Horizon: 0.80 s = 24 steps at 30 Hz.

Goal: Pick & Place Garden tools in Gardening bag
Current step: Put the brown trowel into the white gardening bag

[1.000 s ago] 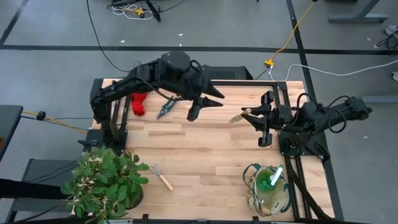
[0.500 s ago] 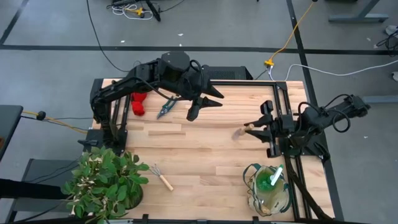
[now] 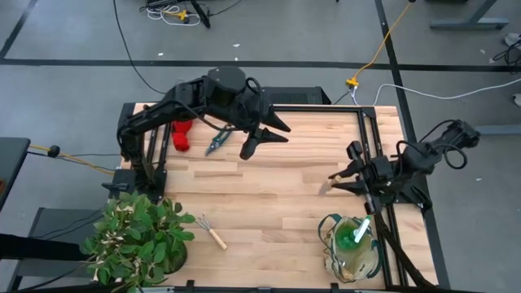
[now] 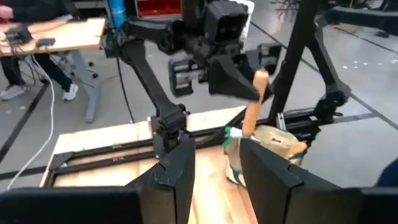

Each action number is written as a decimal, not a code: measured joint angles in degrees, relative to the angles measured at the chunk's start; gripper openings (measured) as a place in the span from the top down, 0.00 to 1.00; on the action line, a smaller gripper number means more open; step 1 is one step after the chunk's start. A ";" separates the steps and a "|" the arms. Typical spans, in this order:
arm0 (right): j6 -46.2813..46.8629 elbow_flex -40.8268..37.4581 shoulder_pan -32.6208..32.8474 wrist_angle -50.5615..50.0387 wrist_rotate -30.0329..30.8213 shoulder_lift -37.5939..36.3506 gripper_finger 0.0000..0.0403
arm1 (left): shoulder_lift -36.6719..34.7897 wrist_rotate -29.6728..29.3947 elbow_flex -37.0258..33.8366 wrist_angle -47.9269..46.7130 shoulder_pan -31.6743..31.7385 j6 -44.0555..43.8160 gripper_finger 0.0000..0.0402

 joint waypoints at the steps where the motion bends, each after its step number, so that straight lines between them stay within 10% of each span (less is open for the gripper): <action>1: 0.29 0.00 0.39 -0.96 -0.96 -0.53 0.83 | -0.16 -0.31 0.00 -0.93 -0.02 0.01 0.67; 9: 0.87 0.00 1.81 -2.62 -3.55 -2.40 0.83 | -2.09 -10.48 0.04 -8.77 0.05 -1.49 0.75; 24: 3.16 0.04 1.79 -3.81 -3.50 -2.41 0.83 | -2.96 -11.99 0.04 -17.96 0.42 -0.90 0.88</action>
